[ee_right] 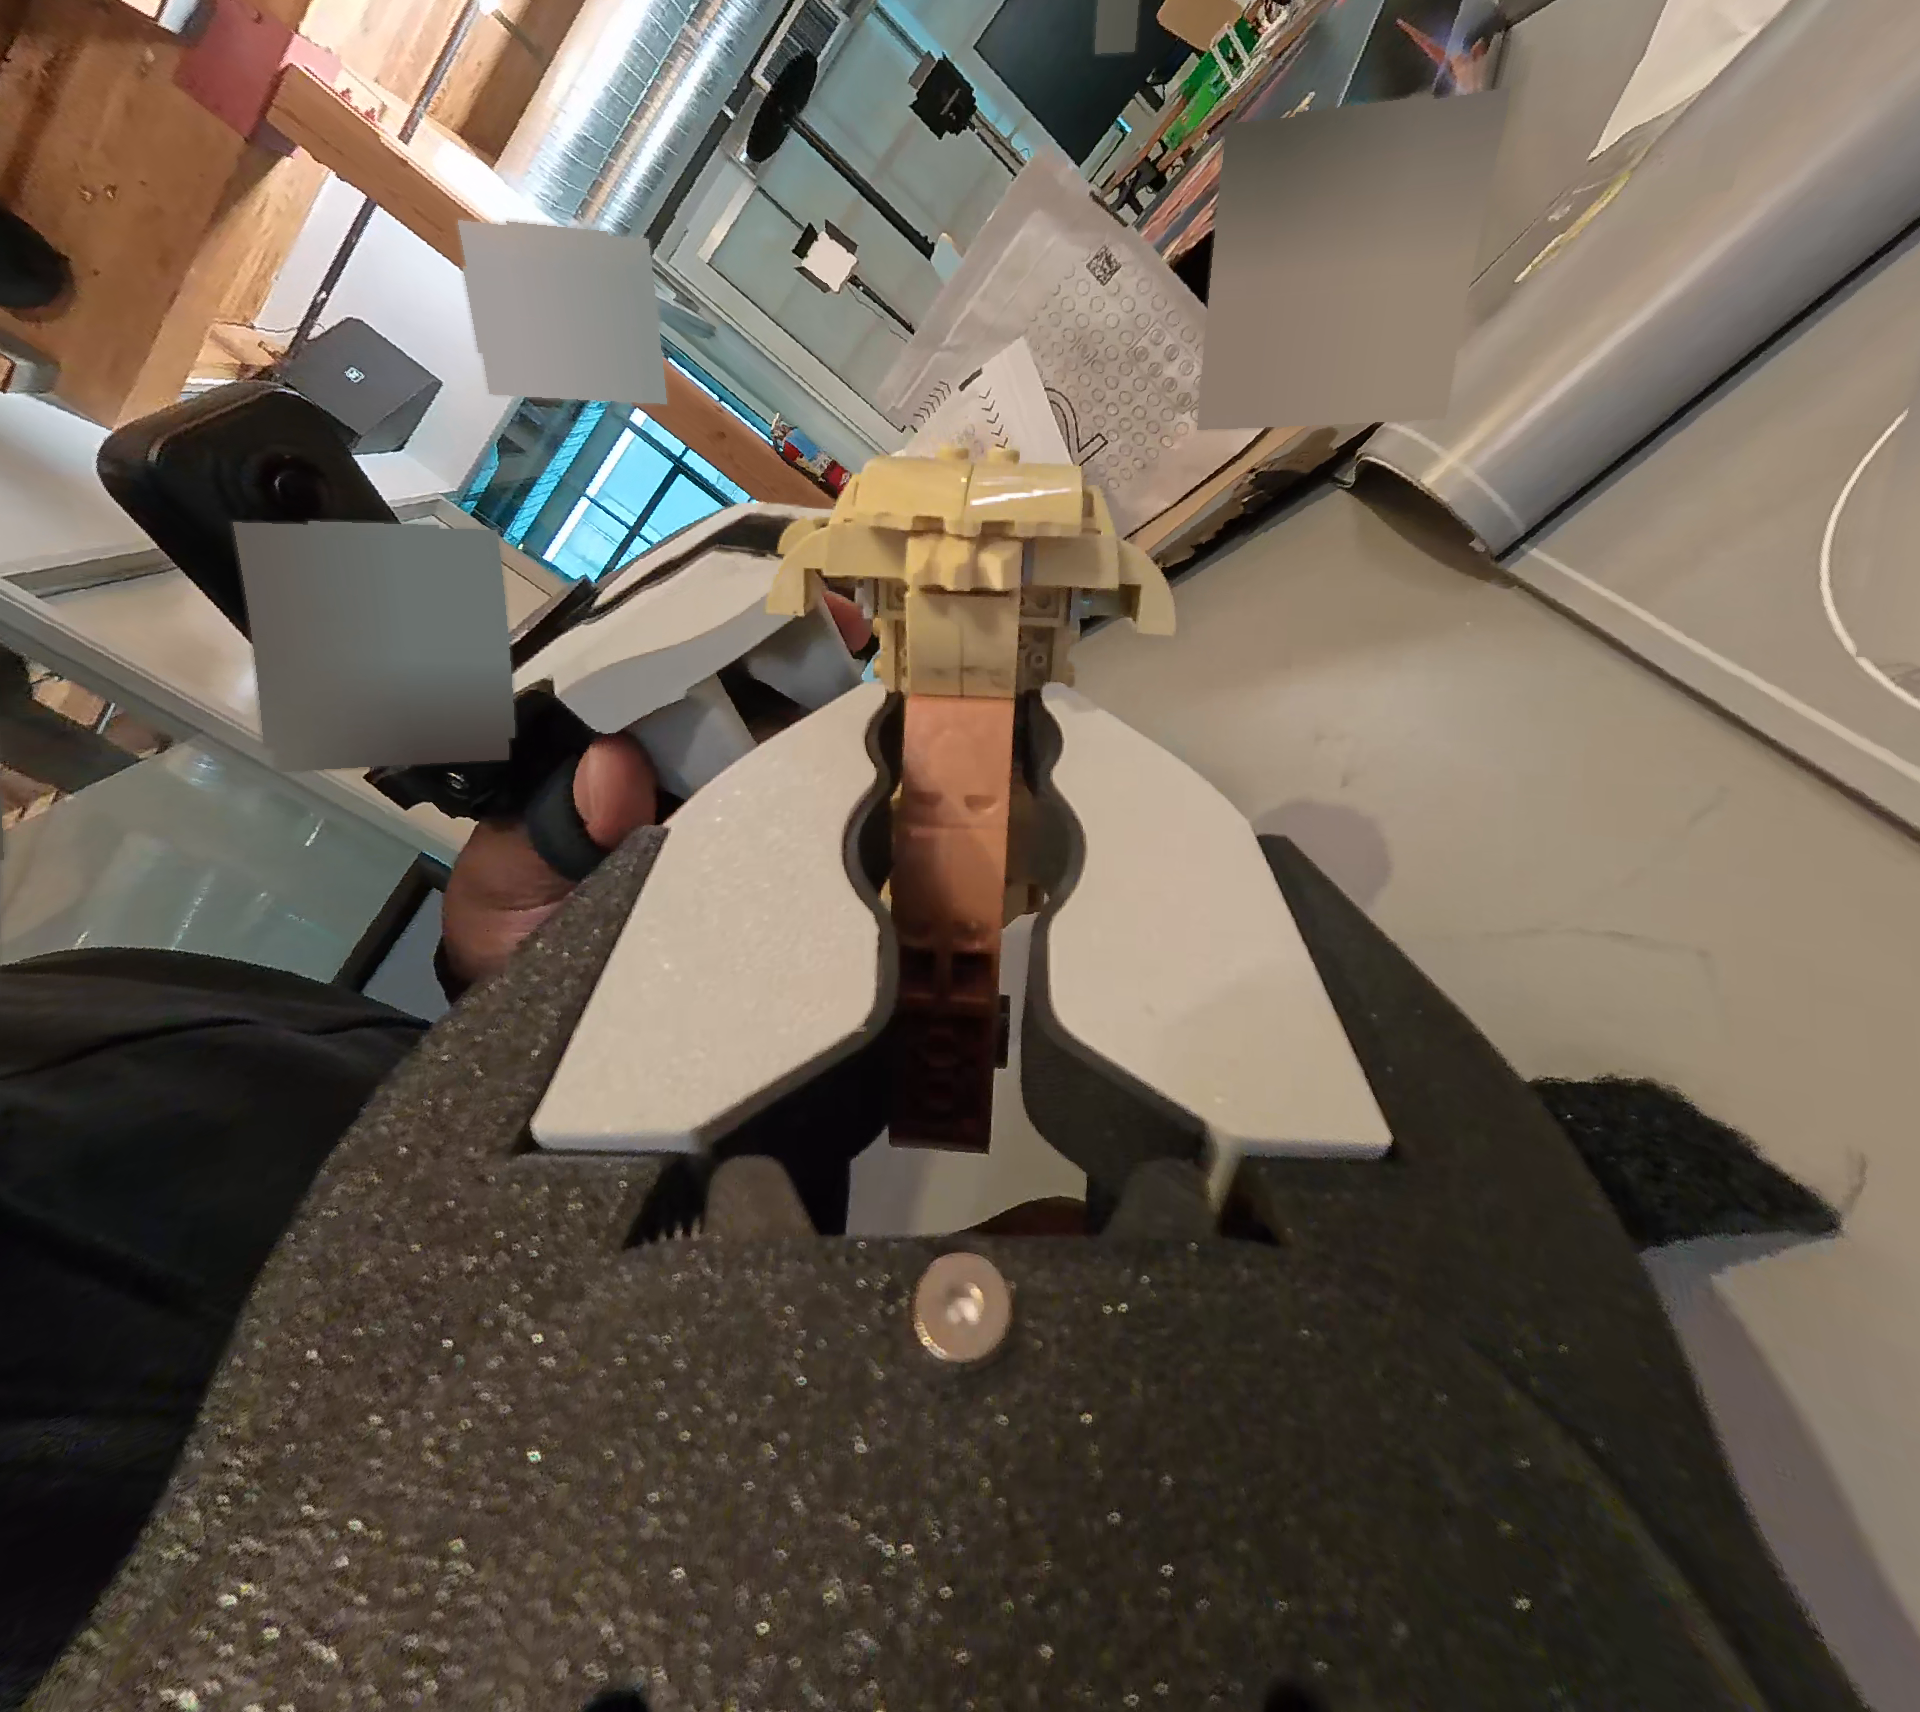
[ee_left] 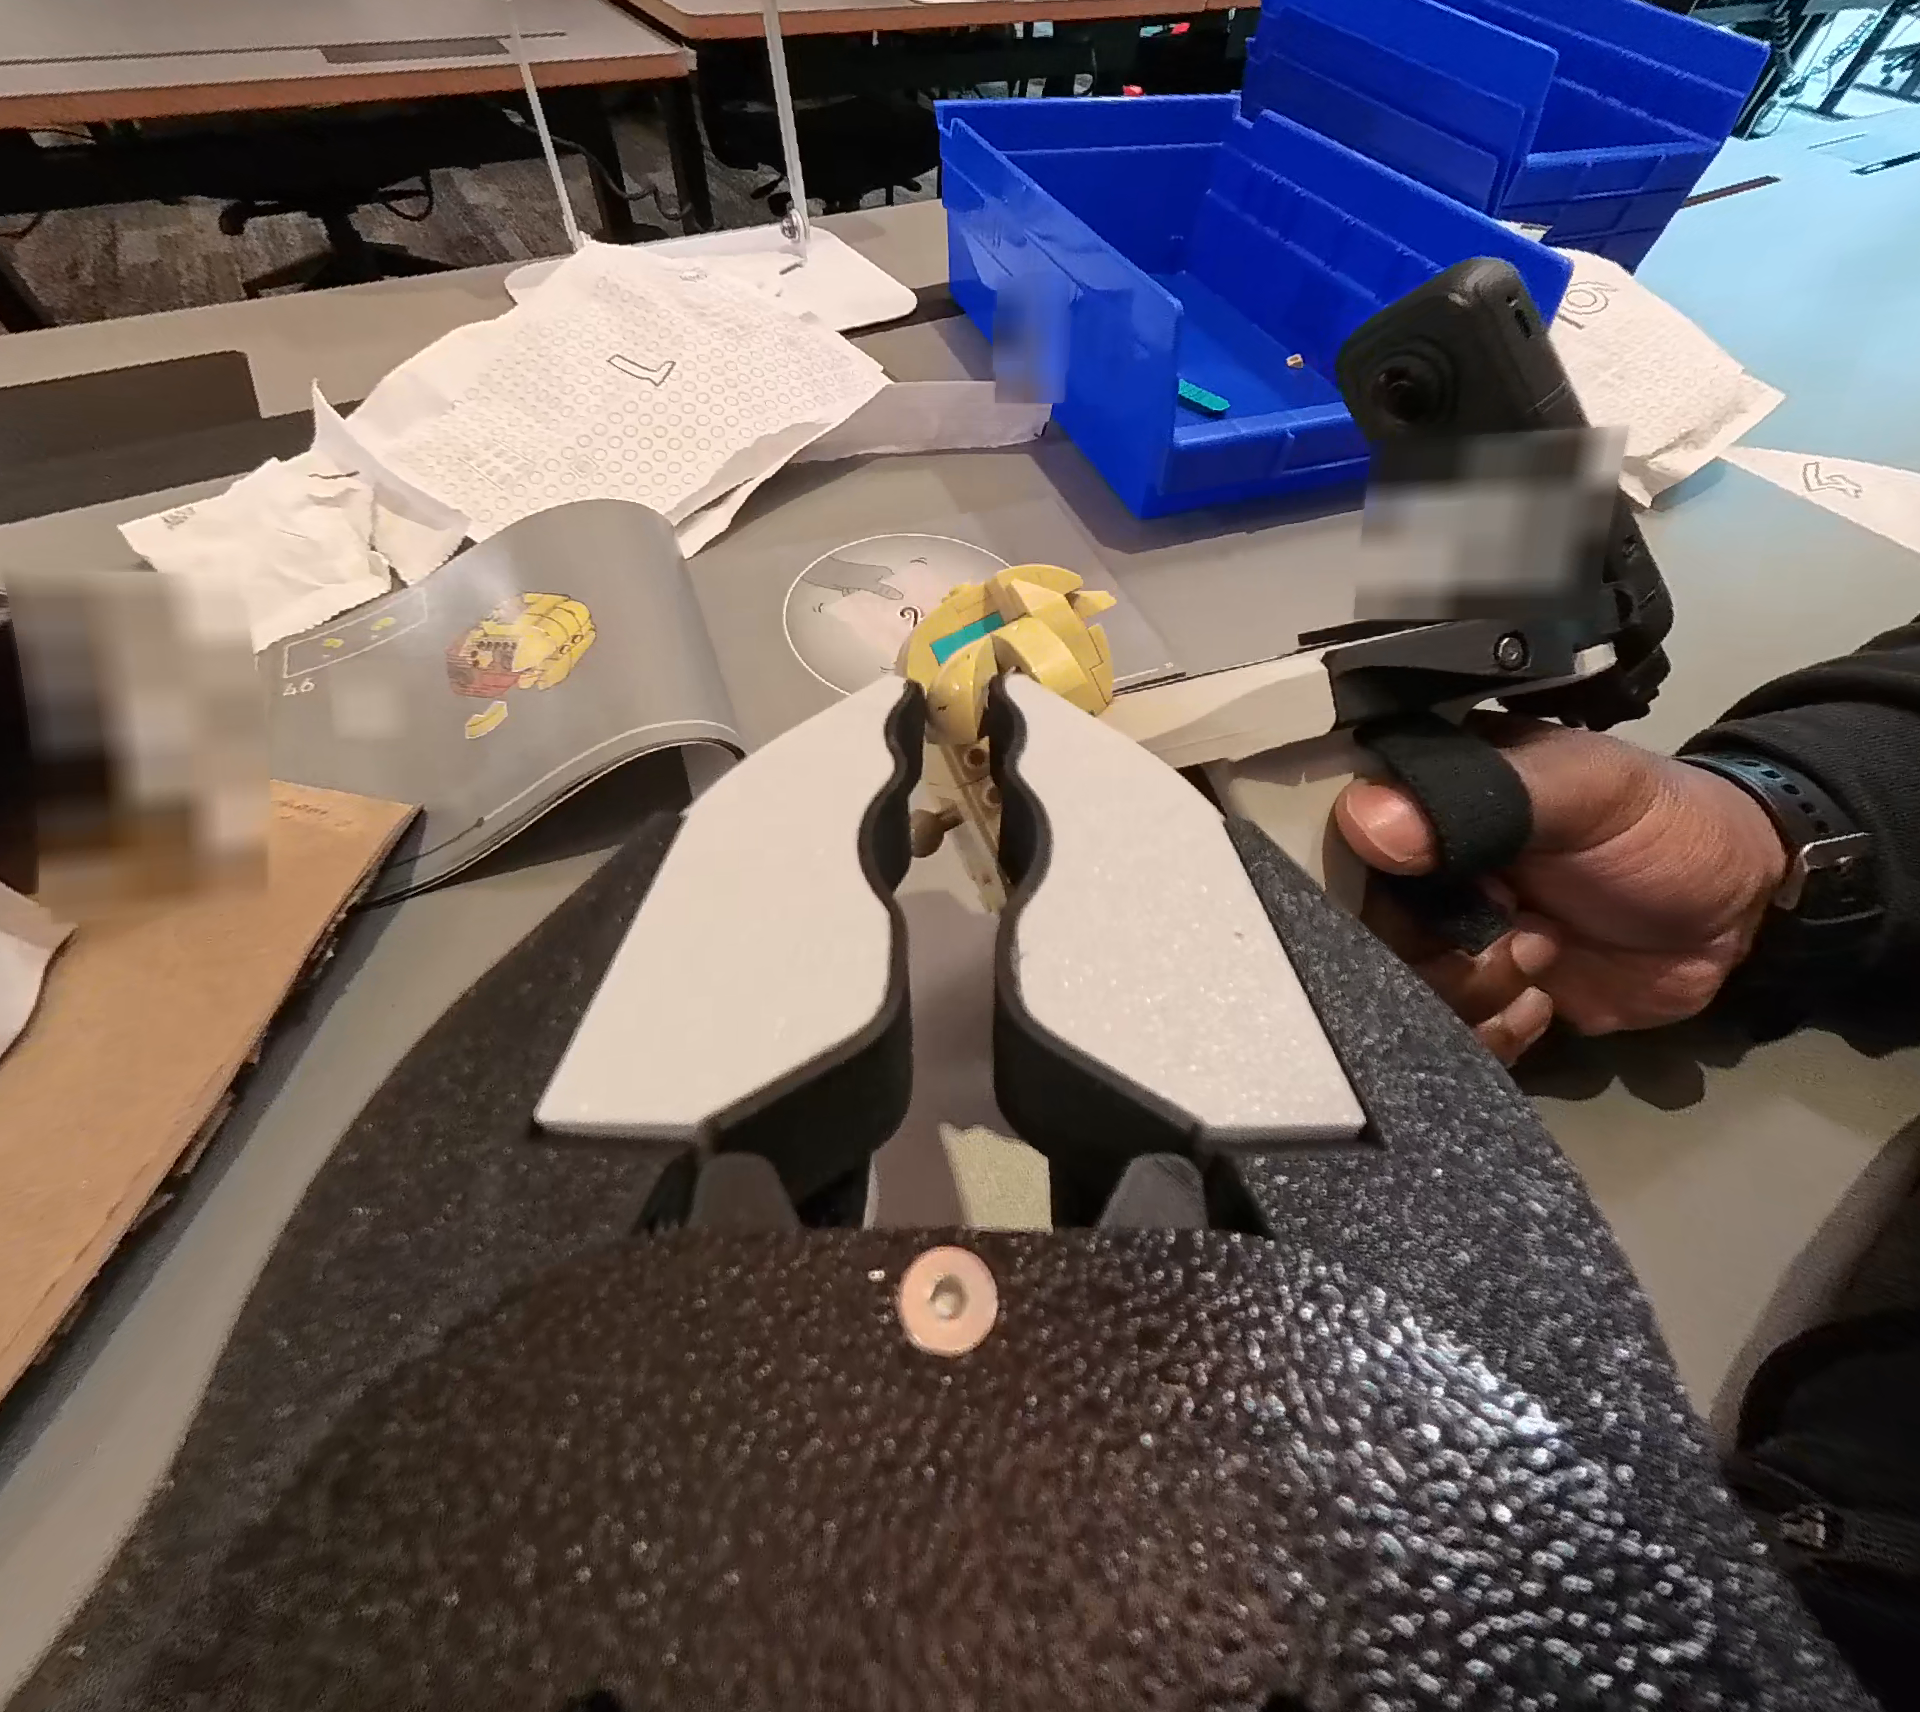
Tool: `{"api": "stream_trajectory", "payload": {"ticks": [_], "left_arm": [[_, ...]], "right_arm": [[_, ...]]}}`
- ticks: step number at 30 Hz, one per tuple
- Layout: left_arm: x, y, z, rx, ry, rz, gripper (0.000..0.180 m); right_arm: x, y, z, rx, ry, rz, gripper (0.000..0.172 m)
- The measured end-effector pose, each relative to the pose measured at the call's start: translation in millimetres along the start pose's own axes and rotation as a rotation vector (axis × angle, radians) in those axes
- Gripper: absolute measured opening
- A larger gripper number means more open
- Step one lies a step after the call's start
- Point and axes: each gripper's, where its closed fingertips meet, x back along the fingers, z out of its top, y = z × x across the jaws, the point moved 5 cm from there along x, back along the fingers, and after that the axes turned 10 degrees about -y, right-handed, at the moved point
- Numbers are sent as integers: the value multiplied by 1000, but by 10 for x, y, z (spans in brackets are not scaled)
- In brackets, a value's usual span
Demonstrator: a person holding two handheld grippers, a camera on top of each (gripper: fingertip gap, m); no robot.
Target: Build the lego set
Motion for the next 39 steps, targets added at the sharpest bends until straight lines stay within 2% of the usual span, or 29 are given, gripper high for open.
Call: {"api": "stream_trajectory", "payload": {"ticks": [11,22,25,32,36,39], "left_arm": [[-60,-26,-60,20,-83,20,11],[-148,10,-137,0,-209,56,13],[-180,27,-162,46,-232,18,17],[-193,5,-163,46,-257,22,25],[-204,-84,-176,7,-246,22,41],[-169,-251,-289,-63,-274,22,47]], "right_arm": [[-21,55,-76,-195,-12,42,22],[-19,84,-144,-251,-30,-3,22],[-14,103,-163,-292,-33,4,22],[-5,127,-177,-351,-31,32,22],[12,187,-167,-401,-30,26,22],[24,288,-180,-441,-83,-48,22]]}}
